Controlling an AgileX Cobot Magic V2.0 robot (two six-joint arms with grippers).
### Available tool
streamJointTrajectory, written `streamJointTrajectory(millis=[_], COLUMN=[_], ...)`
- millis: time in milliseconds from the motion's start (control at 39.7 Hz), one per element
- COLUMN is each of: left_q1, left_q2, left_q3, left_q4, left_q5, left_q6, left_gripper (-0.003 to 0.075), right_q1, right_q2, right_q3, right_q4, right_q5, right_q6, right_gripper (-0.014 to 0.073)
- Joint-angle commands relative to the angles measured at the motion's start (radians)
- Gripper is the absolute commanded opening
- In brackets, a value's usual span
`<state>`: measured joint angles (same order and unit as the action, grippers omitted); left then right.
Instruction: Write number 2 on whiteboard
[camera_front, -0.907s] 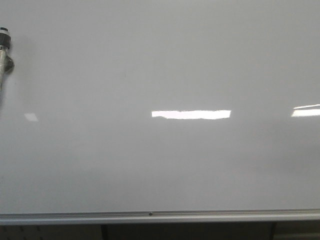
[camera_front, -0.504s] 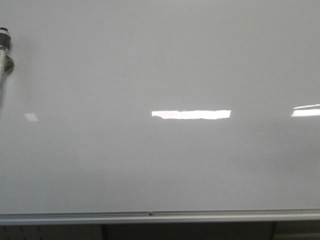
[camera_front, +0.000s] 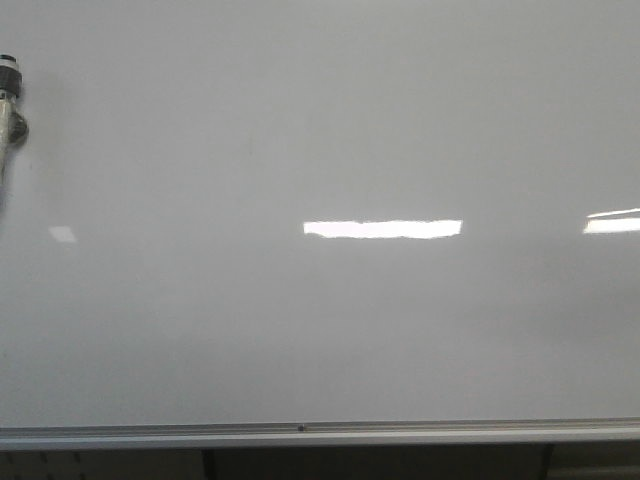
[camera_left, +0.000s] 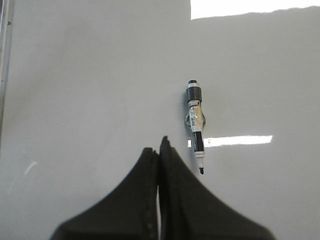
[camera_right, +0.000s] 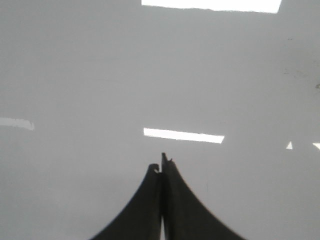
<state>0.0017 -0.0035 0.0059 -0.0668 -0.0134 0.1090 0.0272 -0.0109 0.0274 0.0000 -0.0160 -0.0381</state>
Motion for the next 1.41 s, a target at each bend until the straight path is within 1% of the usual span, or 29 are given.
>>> streamJointTrajectory(millis=[0,151,277,403,504,705,781,932,1108,1386], left_q1=[-0.005,-0.005,-0.005,-0.005,-0.005,-0.005,-0.005,-0.005,-0.005,-0.005], left_q2=[-0.018,-0.016,0.009,0.070,0.133,0.259,0.299,0.364,0.416,0.491], left_q3=[0.002,-0.091,-0.204,-0.338,-0.442,-0.594,-0.620,-0.616,-0.616,-0.611], left_q4=[-0.011,-0.023,-0.040,-0.040,-0.040,-0.040,-0.040,-0.040,-0.040,-0.042], left_q5=[-0.090,-0.040,0.046,0.179,0.259,0.357,0.376,0.389,0.434,0.447], left_q6=[0.002,0.002,0.002,0.002,0.002,0.002,0.002,0.002,0.002,0.002], left_gripper=[-0.0019,-0.0019,-0.0020,-0.0020,-0.0020,-0.0020,-0.0020,-0.0020,-0.0020,-0.0019], right_q1=[0.002,0.002,0.002,0.002,0.002,0.002,0.002,0.002,0.002,0.002], right_q2=[-0.015,-0.007,0.040,0.124,0.203,0.347,0.398,0.474,0.546,0.659], right_q3=[-0.046,-0.172,-0.302,-0.440,-0.535,-0.659,-0.674,-0.667,-0.643,-0.624], right_q4=[0.000,0.032,0.052,0.053,0.053,0.053,0.053,0.053,0.053,0.052], right_q5=[-0.043,0.103,0.202,0.284,0.361,0.477,0.488,0.492,0.488,0.491], right_q6=[-0.004,-0.004,-0.004,-0.004,-0.004,-0.004,-0.004,-0.004,-0.004,-0.004], right_gripper=[-0.0069,-0.0069,-0.0069,-0.0069,-0.0069,-0.0069,-0.0069,-0.0069,-0.0069,-0.0064])
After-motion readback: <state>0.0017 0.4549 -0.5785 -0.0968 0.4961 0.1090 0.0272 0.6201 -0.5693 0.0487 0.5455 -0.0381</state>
